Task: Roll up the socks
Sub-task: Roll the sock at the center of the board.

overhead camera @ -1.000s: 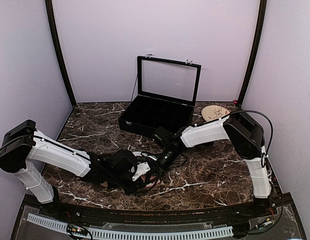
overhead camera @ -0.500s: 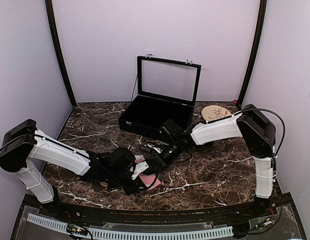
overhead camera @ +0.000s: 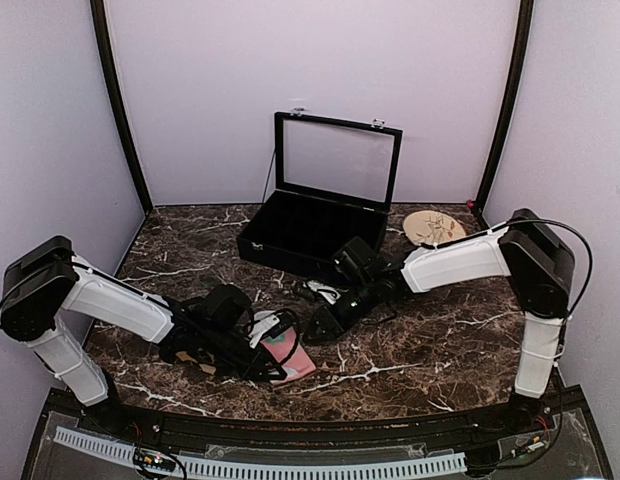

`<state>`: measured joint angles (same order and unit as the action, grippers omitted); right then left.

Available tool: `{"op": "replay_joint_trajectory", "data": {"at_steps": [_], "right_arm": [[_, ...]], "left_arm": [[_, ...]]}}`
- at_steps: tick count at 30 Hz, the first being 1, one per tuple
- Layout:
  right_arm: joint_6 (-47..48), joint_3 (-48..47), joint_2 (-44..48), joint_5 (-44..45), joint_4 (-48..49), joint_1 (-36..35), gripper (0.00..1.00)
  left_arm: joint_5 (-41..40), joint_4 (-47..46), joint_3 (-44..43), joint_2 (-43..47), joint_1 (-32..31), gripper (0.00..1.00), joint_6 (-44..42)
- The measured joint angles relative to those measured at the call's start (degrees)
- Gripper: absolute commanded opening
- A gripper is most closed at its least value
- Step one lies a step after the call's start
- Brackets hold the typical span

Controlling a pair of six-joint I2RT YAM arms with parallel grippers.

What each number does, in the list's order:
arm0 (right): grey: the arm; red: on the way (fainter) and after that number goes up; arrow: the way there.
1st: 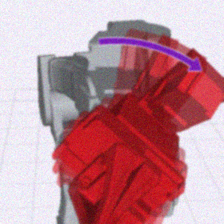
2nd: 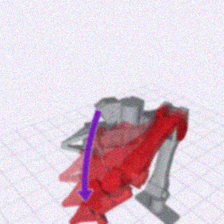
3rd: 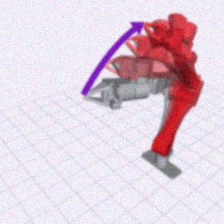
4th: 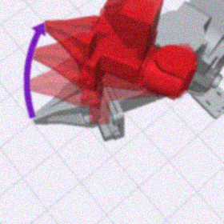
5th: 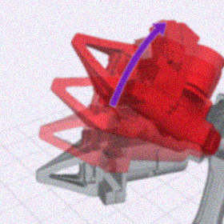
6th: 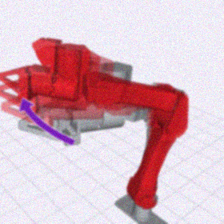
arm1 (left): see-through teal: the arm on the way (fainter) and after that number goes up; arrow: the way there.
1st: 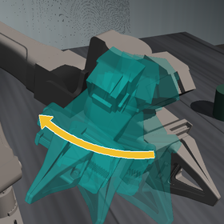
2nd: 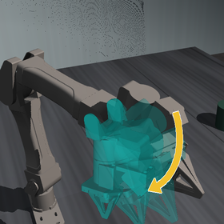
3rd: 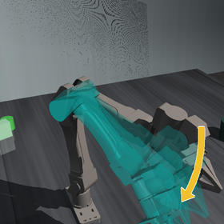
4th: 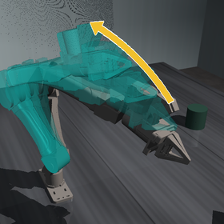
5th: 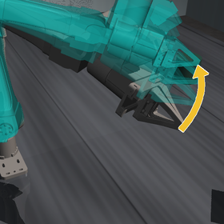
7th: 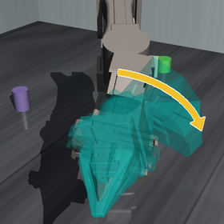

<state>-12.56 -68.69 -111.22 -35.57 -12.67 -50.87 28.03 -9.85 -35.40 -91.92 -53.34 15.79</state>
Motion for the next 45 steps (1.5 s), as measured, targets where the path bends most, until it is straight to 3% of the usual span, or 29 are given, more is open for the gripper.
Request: {"op": "replay_joint_trajectory", "data": {"at_steps": [10,17,31,45], "right_arm": [[2.4,9.9,8.8,9.9,5.0,-0.7,0.35],[6.9,13.8,12.8,19.1,7.9,-6.8,0.35],[17.5,16.6,15.5,36.9,11.5,-20.9,0.41],[24.7,12.3,10.5,43.6,11.8,-27.7,0.42]], "left_arm": [[12.5,-2.8,1.4,-2.4,4.9,0.0,4.9],[21.1,-5.0,2.3,-5.4,6.9,0.0,8.0],[27.5,-6.9,3.5,-7.3,9.9,0.0,11.3],[32.2,-10.0,4.0,-9.8,11.3,0.0,12.5]]}}
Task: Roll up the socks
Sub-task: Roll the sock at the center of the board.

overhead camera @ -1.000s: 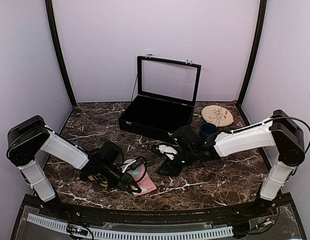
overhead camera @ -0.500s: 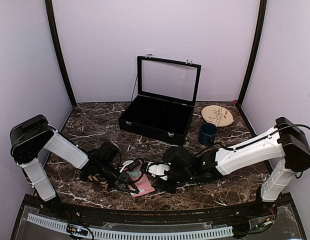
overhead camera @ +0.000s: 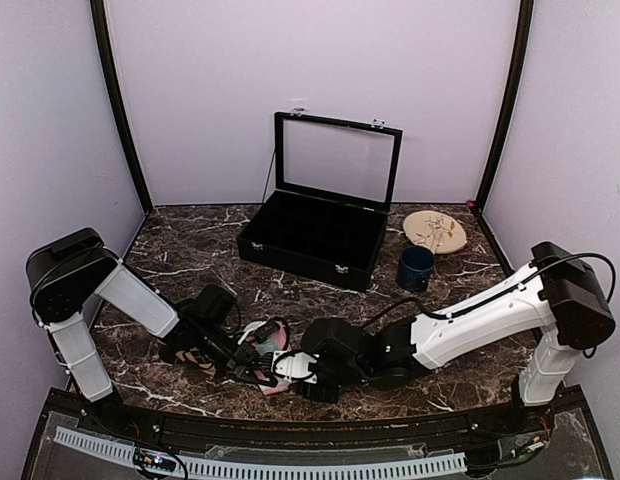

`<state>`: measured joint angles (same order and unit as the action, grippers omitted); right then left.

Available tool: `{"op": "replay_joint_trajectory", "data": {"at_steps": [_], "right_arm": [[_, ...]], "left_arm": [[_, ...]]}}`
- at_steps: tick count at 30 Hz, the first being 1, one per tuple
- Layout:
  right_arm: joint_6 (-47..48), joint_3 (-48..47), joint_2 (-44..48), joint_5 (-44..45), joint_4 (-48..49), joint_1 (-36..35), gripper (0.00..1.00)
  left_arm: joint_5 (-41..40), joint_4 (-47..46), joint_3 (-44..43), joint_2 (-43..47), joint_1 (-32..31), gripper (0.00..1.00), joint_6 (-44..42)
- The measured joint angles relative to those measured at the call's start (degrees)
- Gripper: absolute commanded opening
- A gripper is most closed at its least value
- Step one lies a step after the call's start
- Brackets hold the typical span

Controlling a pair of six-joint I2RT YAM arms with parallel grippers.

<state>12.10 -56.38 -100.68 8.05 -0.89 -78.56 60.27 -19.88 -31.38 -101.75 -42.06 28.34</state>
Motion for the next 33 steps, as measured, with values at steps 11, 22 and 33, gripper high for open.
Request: {"op": "replay_joint_trajectory", "data": {"at_steps": [11,22,33], "right_arm": [[3.4,-0.4,-4.1,1.7,0.0,-1.3,0.38],[6.2,-1.2,-6.4,2.5,0.1,-1.2,0.27],[7.2,-3.5,-7.6,-1.4,-1.9,1.5,0.03]], "left_arm": [[1.6,-0.2,0.0,-0.6,0.4,0.0,0.0],[1.9,0.2,0.0,-0.6,0.4,0.0,-0.1],[1.9,3.2,-1.2,-0.6,0.5,0.0,-1.9]]}}
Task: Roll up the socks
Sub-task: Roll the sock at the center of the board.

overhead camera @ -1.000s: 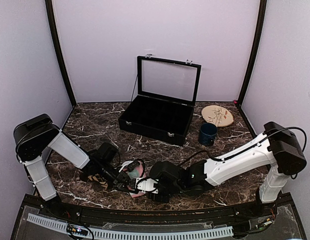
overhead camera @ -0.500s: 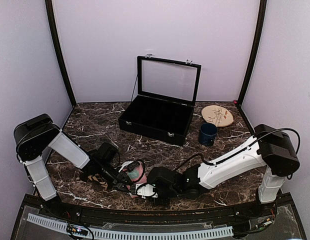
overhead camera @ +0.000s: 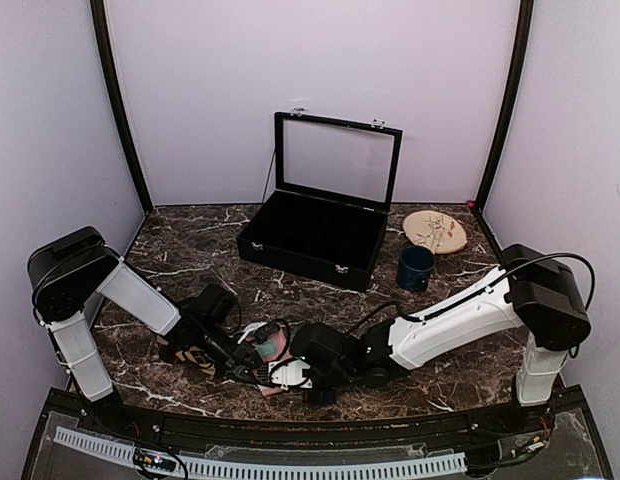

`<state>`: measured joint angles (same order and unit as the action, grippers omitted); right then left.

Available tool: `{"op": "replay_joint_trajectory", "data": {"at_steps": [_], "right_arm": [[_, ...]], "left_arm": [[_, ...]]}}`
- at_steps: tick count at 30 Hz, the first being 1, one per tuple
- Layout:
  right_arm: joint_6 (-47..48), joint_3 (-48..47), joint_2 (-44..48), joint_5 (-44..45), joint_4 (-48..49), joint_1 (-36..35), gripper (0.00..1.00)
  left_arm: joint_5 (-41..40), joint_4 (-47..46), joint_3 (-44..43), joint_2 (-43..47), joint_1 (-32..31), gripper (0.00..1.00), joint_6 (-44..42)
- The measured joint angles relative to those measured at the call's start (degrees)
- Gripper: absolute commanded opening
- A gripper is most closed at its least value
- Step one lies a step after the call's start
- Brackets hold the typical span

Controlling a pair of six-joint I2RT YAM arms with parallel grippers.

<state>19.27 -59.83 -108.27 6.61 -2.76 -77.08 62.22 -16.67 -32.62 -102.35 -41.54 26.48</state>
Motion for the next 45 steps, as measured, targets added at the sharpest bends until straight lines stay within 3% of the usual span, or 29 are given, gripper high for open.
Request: {"op": "replay_joint_trajectory", "data": {"at_steps": [14,21,33,45], "right_arm": [[-2.7,-5.9,-1.1,-11.6,-9.7,4.4,0.0],[-4.0,-8.5,-1.7,-15.6,-12.7,5.6,0.0],[-6.3,-11.3,-4.4,-21.1,-15.7,6.8,0.0],[-9.4,-16.5,-7.5,-29.2,-20.4,9.7,0.0]], "left_arm": [[-4.7,7.2,-2.5,2.8,0.4,0.41,-2.1],[-12.0,9.6,-2.5,9.4,1.6,0.5,-1.2],[-26.4,10.6,-0.8,20.4,2.1,0.48,1.2],[-52.7,12.1,7.4,43.3,-0.3,0.4,2.7]]}}
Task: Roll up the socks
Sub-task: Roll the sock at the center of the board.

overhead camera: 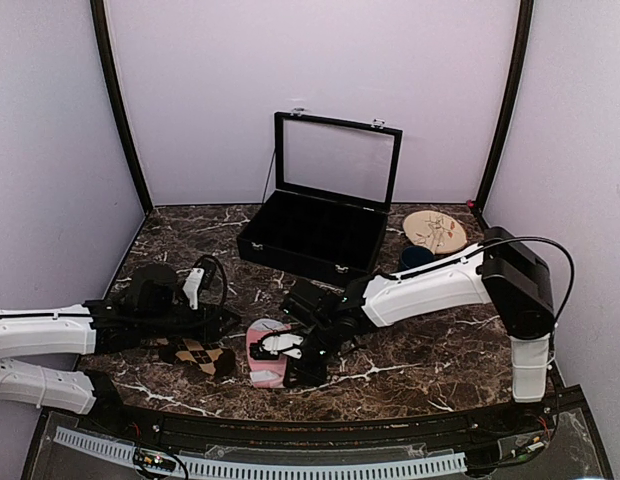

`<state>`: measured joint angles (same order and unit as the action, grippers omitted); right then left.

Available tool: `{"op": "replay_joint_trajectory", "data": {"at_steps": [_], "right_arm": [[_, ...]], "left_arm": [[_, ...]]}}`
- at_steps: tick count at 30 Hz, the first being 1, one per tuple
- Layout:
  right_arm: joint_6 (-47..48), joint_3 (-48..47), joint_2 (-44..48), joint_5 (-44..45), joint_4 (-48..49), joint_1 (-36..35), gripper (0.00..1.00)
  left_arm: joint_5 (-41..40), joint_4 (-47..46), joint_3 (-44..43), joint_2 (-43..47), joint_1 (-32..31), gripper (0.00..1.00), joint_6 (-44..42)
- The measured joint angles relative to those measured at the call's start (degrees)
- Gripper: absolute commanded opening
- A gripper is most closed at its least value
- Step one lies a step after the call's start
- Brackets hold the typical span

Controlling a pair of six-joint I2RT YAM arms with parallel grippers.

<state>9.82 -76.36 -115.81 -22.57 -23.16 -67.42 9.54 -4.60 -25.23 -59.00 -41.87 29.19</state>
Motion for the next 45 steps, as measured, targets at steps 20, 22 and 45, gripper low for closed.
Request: {"op": "replay_joint_trajectory", "data": {"at_steps": [20,22,45], "right_arm": [[-4.8,-6.5,-5.9,-12.8,-6.3,5.0,0.0],[-4.8,-7.0,-6.4,-13.5,-6.8,5.0,0.0],[-4.3,-9.0,-6.8,-15.0,-10.8,5.0,0.0]], "left_arm": [[-37.7,-8.7,8.5,3.9,-33.1,0.44,-14.6],[-37.4,-9.6,8.5,2.5,-34.1,0.45,-16.8],[-33.0,0.5,-4.5,-16.5,-36.2,0.6,-25.5]]}}
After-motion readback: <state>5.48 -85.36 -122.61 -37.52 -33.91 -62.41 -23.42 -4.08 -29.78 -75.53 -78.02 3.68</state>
